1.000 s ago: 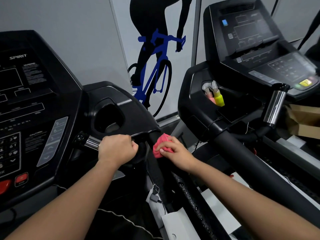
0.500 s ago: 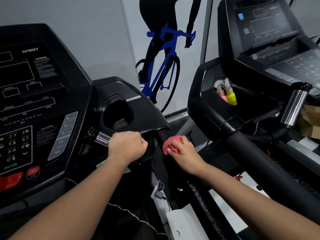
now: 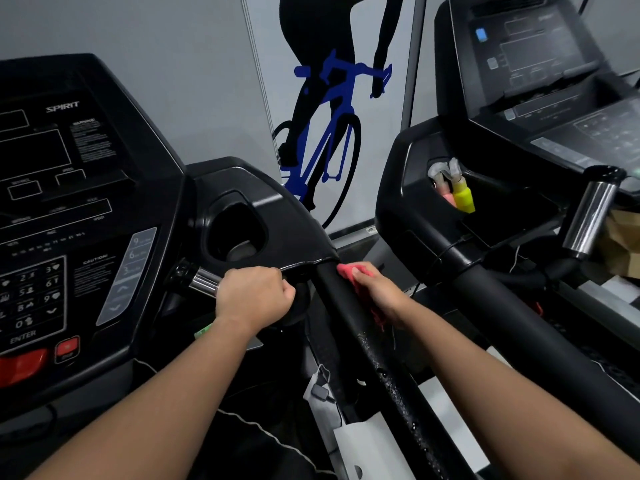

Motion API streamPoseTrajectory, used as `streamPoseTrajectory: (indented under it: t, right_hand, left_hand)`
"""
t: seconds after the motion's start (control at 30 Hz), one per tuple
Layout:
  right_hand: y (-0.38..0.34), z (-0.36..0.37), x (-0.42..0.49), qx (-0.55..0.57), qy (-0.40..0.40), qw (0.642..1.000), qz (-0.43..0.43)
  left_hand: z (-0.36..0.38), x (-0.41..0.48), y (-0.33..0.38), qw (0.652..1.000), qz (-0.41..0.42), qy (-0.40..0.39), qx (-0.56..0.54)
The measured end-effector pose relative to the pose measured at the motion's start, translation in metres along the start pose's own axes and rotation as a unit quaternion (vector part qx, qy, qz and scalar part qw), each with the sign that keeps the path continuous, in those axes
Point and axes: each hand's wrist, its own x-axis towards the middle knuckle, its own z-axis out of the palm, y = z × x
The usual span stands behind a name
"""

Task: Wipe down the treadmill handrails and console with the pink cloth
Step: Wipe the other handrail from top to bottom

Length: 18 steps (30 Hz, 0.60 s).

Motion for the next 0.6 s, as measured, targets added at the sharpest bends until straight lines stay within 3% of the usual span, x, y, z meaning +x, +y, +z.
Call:
streamPoseTrajectory:
  t: [0.17, 0.23, 0.33, 0.47, 0.53, 0.6]
  right_hand:
    - [0.015, -0.003, -0.017, 0.078, 0.026, 0.996, 0.028]
    - [0.011, 0.0, -0.019, 0.056, 0.029, 0.998, 0.015]
    - [-0.001, 0.011, -0.024, -0.135, 0.04, 0.986, -0.087]
    - [-0.015, 0.029, -0.041, -0.412, -0.009, 0.897, -0.158]
    - [-0.013, 0.03, -0.052, -0.45, -0.011, 0.861, -0.238]
    - [-0.006, 0.023, -0.058, -0.449, -0.041, 0.85, -0.273]
  left_hand:
    - [0.002, 0.001, 0.0, 1.0, -0.002, 0.006, -0.002]
    - [0.003, 0.001, 0.0, 1.0, -0.004, 0.006, -0.008]
    - [0.003, 0.001, 0.0, 1.0, -0.006, 0.011, -0.012]
    - [0.003, 0.0, 0.0, 1.0, -0.009, 0.013, -0.012]
    - [0.003, -0.001, 0.0, 1.0, -0.005, 0.022, -0.013]
    - [0.003, -0.002, -0.001, 0.999, 0.005, 0.033, -0.006]
